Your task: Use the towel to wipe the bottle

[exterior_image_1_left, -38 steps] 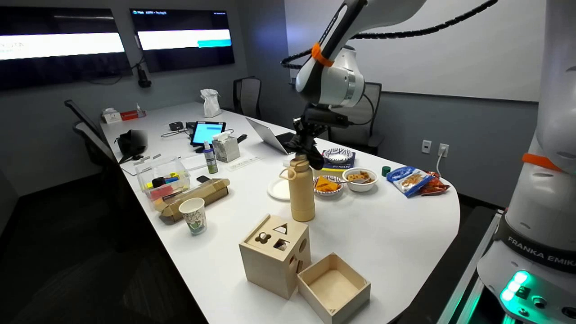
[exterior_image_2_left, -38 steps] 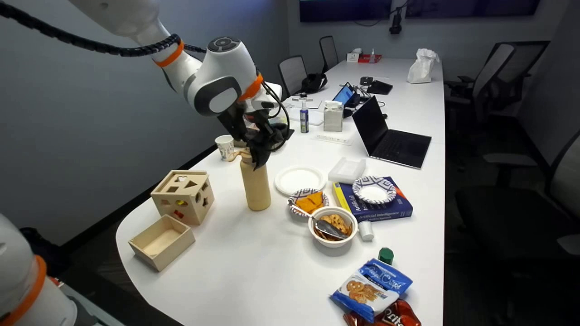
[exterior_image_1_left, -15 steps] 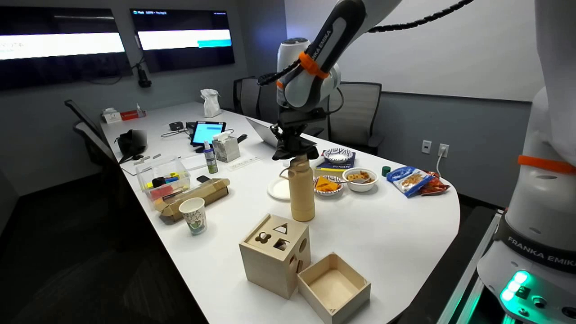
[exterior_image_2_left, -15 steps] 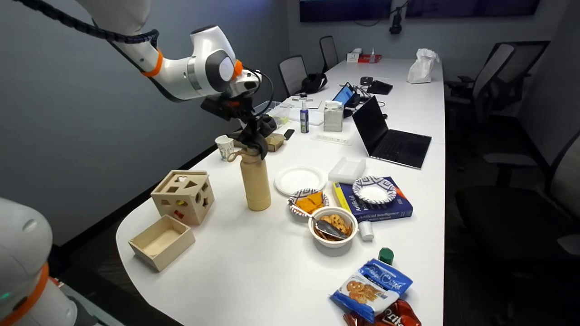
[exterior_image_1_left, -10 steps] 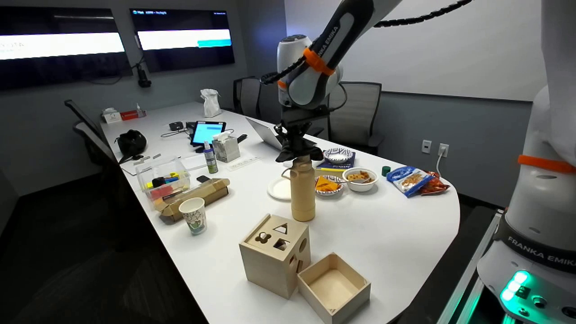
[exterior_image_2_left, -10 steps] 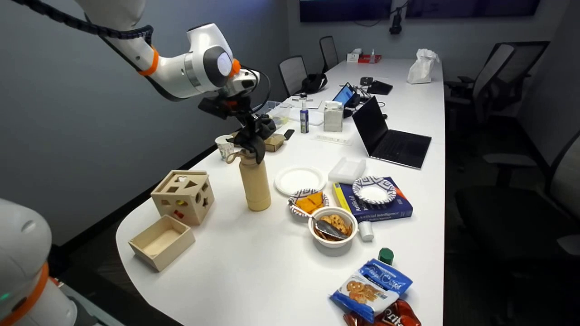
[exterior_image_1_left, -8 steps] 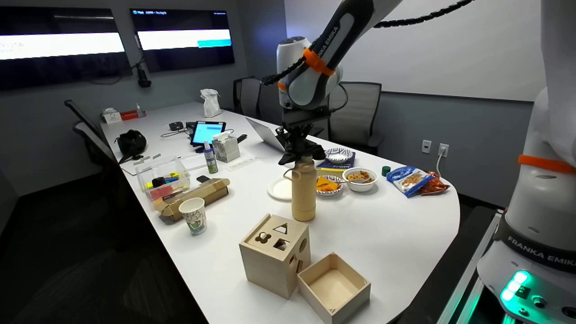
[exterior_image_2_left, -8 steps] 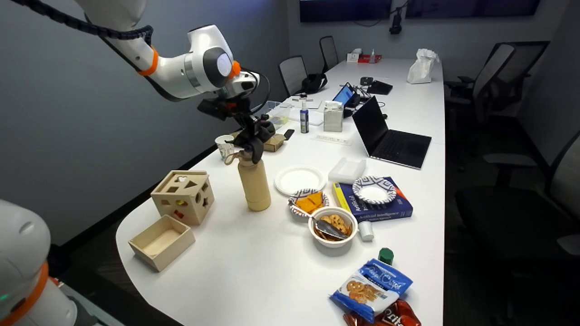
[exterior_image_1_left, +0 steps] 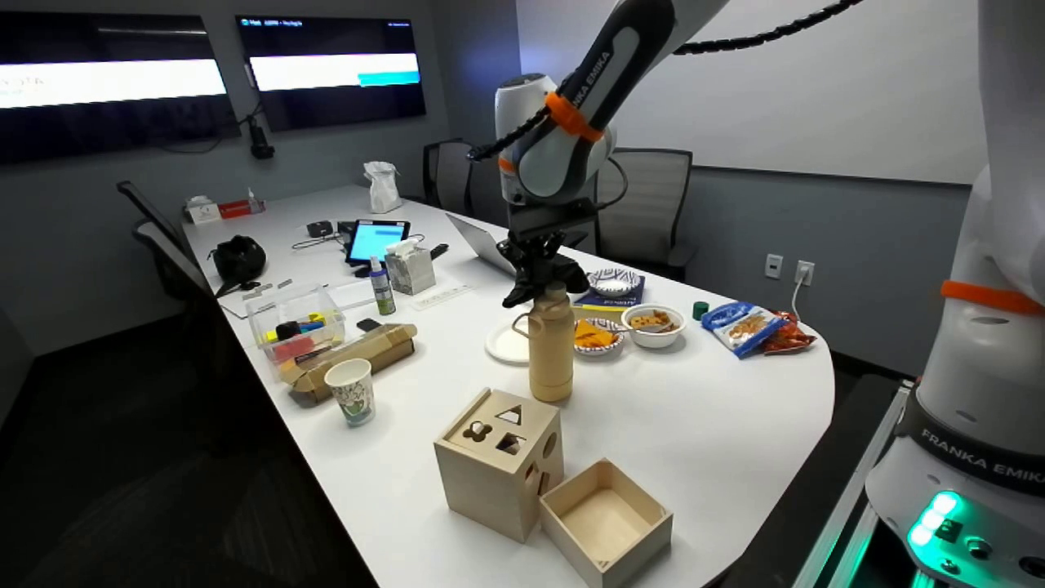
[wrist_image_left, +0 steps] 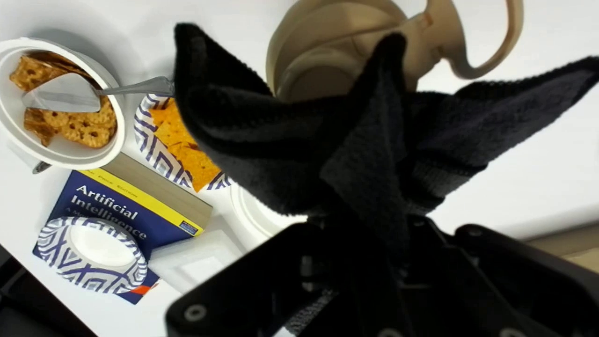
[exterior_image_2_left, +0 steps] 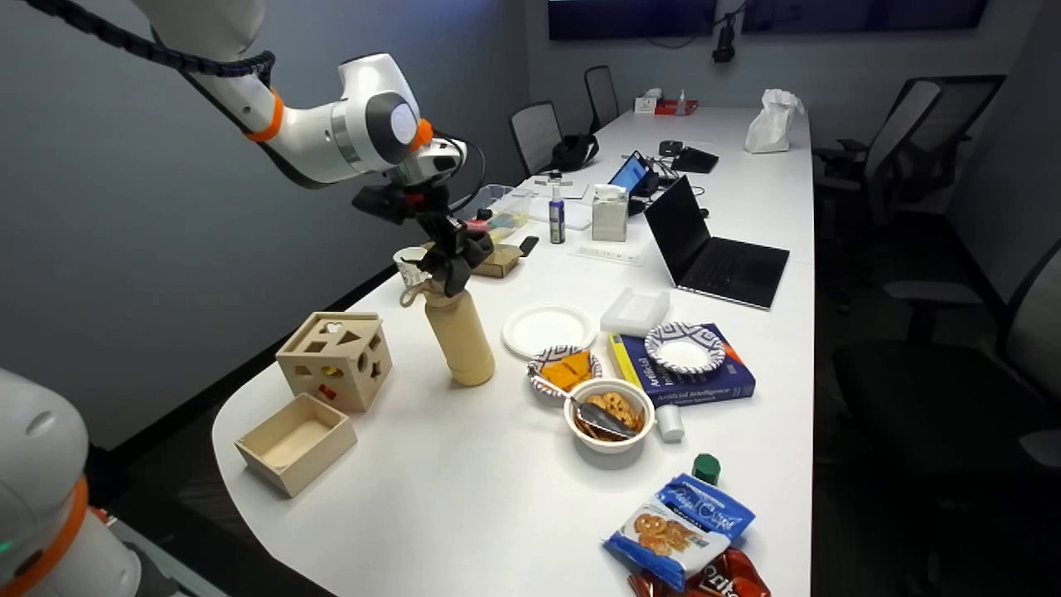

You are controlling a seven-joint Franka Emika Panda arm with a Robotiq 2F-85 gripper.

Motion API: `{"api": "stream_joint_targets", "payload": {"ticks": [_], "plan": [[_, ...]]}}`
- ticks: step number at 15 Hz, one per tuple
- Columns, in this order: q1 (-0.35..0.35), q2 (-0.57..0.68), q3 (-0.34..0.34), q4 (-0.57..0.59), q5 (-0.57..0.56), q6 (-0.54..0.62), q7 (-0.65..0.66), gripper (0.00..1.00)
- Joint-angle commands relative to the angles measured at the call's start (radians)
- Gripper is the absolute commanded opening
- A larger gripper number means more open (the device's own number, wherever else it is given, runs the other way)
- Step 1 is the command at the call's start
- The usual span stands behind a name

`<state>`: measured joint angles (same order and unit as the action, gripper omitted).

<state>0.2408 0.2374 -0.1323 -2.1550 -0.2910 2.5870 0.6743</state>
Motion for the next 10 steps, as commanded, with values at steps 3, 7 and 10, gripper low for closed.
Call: {"api": "stream_joint_targets", "payload": {"ticks": [3,7,10], "plan": [[-0.024,-0.008,0.007,0.003,-0.034,0.022,0.077,0.03],[-0.041,-0.011,-0.009,0.005,-0.053,0.084,0.124,0.03],[-0.048,-0.016,-0.021,0.000,-0.068,0.139,0.145,0.03]]}}
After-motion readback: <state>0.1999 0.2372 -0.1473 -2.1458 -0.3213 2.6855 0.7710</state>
